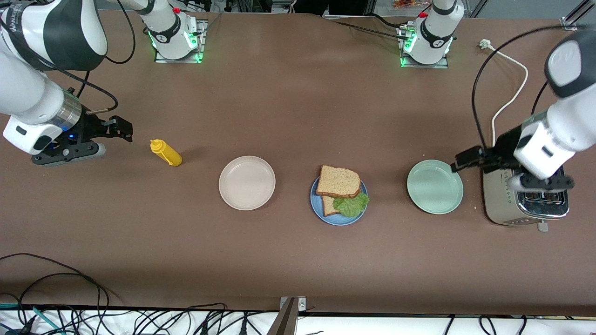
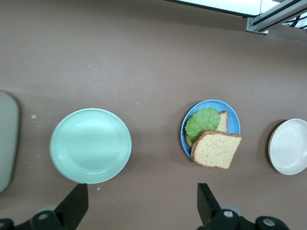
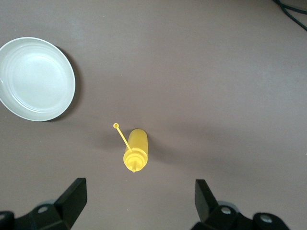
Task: Make sandwich in blue plate with both arms
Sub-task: 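Open the left gripper and raise it away from the sandwich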
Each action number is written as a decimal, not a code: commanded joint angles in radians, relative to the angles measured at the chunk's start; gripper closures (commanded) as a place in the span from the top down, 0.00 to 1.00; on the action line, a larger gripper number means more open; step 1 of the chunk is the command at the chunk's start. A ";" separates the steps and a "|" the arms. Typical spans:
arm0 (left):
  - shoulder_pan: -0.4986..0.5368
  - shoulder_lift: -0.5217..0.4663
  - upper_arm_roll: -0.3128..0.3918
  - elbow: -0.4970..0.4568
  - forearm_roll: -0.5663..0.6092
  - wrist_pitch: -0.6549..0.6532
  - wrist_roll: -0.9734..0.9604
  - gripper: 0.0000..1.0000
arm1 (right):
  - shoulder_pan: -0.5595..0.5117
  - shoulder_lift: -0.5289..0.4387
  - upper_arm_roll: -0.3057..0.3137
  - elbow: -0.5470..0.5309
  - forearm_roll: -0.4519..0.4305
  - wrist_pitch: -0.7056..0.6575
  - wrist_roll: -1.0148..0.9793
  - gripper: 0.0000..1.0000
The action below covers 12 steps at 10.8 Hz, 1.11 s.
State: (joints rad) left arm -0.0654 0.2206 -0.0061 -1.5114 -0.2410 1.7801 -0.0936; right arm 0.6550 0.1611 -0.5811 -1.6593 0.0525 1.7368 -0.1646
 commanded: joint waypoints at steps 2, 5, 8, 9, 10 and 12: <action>-0.011 -0.216 -0.005 -0.135 0.158 -0.077 -0.009 1.00 | -0.002 -0.009 0.004 0.006 -0.017 0.015 0.017 1.00; -0.011 -0.289 -0.008 -0.119 0.270 -0.226 -0.009 1.00 | -0.032 -0.006 0.009 0.006 -0.022 0.036 0.014 1.00; -0.008 -0.287 -0.015 -0.073 0.344 -0.318 -0.009 1.00 | -0.300 -0.008 0.290 0.047 -0.028 0.035 0.005 1.00; -0.005 -0.279 -0.008 -0.070 0.341 -0.318 -0.009 1.00 | -0.375 -0.009 0.370 0.047 -0.049 0.035 0.008 1.00; 0.002 -0.274 0.000 -0.067 0.326 -0.317 -0.009 1.00 | -0.452 -0.011 0.455 0.047 -0.074 0.035 0.011 1.00; 0.006 -0.226 0.002 -0.002 0.325 -0.330 -0.009 1.00 | -0.608 -0.014 0.639 0.047 -0.147 0.038 0.046 1.00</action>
State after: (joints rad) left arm -0.0624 -0.0589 -0.0066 -1.5960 0.0686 1.4836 -0.0965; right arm 0.1957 0.1605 -0.1189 -1.6169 -0.0146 1.7761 -0.1610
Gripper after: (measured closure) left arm 0.000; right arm 0.000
